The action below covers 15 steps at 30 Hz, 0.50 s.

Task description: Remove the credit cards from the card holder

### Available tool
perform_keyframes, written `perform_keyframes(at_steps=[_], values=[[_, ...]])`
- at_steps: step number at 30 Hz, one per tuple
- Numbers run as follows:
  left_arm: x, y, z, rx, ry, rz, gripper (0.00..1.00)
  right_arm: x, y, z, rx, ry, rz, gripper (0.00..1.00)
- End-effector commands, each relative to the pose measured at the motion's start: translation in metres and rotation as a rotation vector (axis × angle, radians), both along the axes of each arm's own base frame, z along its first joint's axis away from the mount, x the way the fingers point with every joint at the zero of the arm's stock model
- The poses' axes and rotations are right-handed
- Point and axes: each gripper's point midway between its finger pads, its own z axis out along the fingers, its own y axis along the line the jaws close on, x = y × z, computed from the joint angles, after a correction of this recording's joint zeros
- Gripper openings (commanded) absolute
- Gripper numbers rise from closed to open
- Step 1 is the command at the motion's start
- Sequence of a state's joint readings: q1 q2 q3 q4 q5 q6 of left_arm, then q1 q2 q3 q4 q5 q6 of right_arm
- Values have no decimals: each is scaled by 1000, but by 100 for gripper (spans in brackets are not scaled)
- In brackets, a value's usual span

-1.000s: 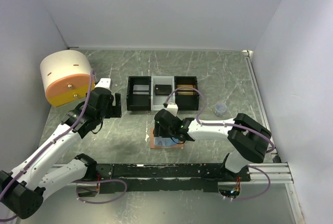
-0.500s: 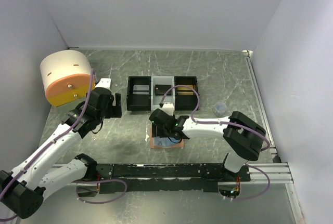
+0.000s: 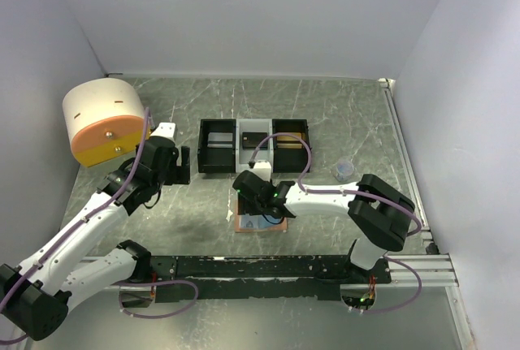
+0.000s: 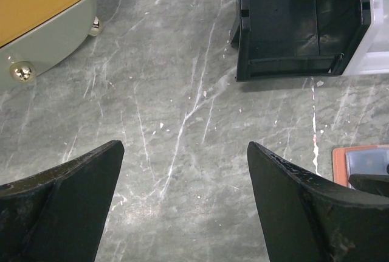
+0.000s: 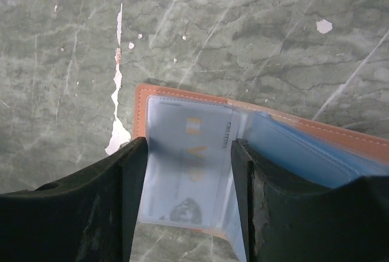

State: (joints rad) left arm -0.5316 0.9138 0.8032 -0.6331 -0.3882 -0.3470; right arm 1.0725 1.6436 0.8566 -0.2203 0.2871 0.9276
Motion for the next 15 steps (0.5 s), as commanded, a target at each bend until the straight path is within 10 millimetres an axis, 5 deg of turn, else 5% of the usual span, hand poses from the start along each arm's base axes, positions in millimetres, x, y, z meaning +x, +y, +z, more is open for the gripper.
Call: perform_keyframes(at_steps=[1,10,15], values=[[3,-1,6,-2,-15,-13,95,-20,-27,-43,-111,100,-4,54],[2,-7,6,-24,-14,-42,95,-24,-11,-24,60,110,58,52],[-5,-37,10,-152,-4,-159,95,-25,-13,-23,175,149,40,51]])
